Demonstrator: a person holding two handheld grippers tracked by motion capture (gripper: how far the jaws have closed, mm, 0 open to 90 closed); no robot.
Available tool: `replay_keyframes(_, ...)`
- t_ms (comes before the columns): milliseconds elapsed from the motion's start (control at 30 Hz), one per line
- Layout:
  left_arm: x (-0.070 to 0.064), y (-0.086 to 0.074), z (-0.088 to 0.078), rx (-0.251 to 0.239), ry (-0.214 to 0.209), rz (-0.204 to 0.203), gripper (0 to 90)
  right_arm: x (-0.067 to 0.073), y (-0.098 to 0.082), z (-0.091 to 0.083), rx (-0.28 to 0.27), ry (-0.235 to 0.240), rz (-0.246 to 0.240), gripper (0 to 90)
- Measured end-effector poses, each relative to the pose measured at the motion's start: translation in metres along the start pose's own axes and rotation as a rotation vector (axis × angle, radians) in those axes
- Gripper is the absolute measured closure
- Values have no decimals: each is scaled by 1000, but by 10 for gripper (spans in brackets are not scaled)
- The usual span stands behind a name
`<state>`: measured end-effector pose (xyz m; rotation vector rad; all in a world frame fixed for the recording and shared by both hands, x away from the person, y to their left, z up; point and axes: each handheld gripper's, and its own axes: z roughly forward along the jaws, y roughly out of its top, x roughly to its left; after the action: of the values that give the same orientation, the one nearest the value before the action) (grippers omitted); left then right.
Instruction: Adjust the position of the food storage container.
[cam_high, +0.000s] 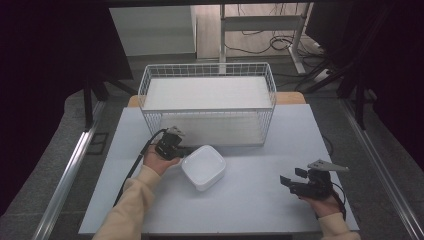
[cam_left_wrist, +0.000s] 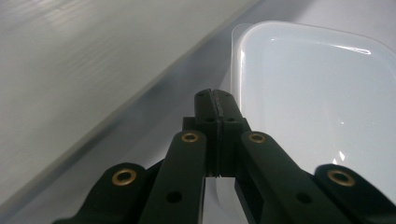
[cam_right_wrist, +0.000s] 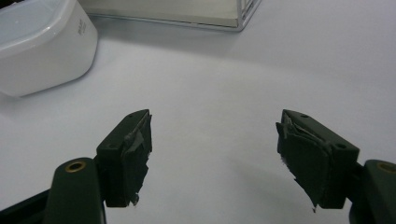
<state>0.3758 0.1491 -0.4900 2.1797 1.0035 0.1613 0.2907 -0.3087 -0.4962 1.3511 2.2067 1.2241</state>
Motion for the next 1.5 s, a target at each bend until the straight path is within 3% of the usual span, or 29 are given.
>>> replay_keyframes(467,-35,10,12,23,-26,88,900,0,0,-1,-4,-2,0,263)
replay_keyframes(900,-56,16,21,34,-64,120,900,0,-1,-1,-3,-2,-5,263)
replay_keyframes(1100,-62,16,23,35,-61,125,900,0,-1,-1,-4,0,-3,263)
replay_keyframes(1167,-64,17,20,32,-45,133,900,0,-1,-2,-3,-2,0,263)
replay_keyframes(1200,-66,17,11,8,-24,133,900,0,-1,-2,-5,-1,2,263)
replay_keyframes(1300,-72,16,-2,-32,-35,115,900,-1,0,-2,-8,-3,1,263)
replay_keyframes(1333,-79,14,-8,-44,-33,105,900,-1,0,-3,-9,-4,2,262)
replay_keyframes(1400,-96,8,-20,-65,-64,122,900,-1,0,-3,-10,-6,9,262)
replay_keyframes(1500,-119,0,-27,-60,-99,146,900,-1,0,-3,-11,-8,10,263)
